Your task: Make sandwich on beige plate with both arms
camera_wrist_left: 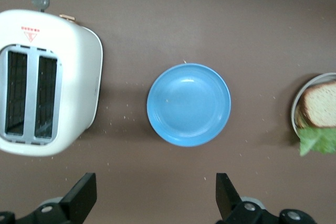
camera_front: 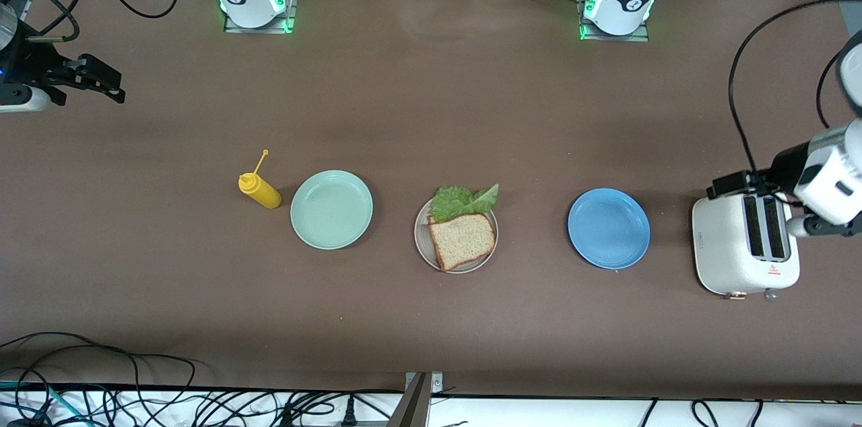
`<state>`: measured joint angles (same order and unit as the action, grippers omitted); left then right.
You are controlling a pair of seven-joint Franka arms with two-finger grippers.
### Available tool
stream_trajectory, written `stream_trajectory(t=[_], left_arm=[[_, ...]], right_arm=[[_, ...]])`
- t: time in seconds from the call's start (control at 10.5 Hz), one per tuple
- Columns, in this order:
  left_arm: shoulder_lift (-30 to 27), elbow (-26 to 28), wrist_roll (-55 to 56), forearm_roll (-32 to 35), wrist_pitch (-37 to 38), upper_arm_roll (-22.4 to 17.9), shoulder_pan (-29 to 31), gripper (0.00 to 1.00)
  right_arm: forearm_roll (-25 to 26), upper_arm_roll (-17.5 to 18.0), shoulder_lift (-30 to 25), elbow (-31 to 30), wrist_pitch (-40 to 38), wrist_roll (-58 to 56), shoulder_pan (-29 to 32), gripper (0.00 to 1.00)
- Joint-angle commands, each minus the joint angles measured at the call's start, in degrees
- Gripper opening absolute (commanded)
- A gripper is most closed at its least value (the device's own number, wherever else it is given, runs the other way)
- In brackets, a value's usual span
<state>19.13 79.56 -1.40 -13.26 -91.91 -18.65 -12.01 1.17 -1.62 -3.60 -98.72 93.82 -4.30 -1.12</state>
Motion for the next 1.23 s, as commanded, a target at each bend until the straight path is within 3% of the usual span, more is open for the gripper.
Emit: stream_trajectory(t=[0.0,0.19,0.47,0.66,0.85,1.14], left_arm=[[-2.78,0.78,-0.45,2.28,5.05,0.81,-0.03,1.0],[-4.44,-2.46,-0.62,2.45,10.15,0.55,0.23,1.0],[-9.1,-1.95,-0.62,6.03,13.41,8.69,6.46,1.0],[-11.47,-1.78,-0.62,7.11,14.65,9.25,6.56,1.0],[-13.93,-1.6,-0.62,10.34,17.11,13.97,9.09,1.0],[-17.18,1.11,-1.76,12.47,18.0,14.87,8.93,1.0]], right_arm=[[0.94,0.12,0.43,1.42,-1.09,0.87,-0.2,1.0],[1.21,0.21,0.26,1.42,-1.09,0.87,-0.28,1.0],[0.94,0.91,0.17,1.51,-1.09,0.87,-0.28,1.0],[0.77,1.26,0.08,1.51,-1.09,1.04,-0.2,1.0],[0.68,1.35,0.08,1.51,-1.09,1.04,-0.28,1.0],[0.85,1.35,0.08,1.51,-1.09,0.96,-0.28,1.0]])
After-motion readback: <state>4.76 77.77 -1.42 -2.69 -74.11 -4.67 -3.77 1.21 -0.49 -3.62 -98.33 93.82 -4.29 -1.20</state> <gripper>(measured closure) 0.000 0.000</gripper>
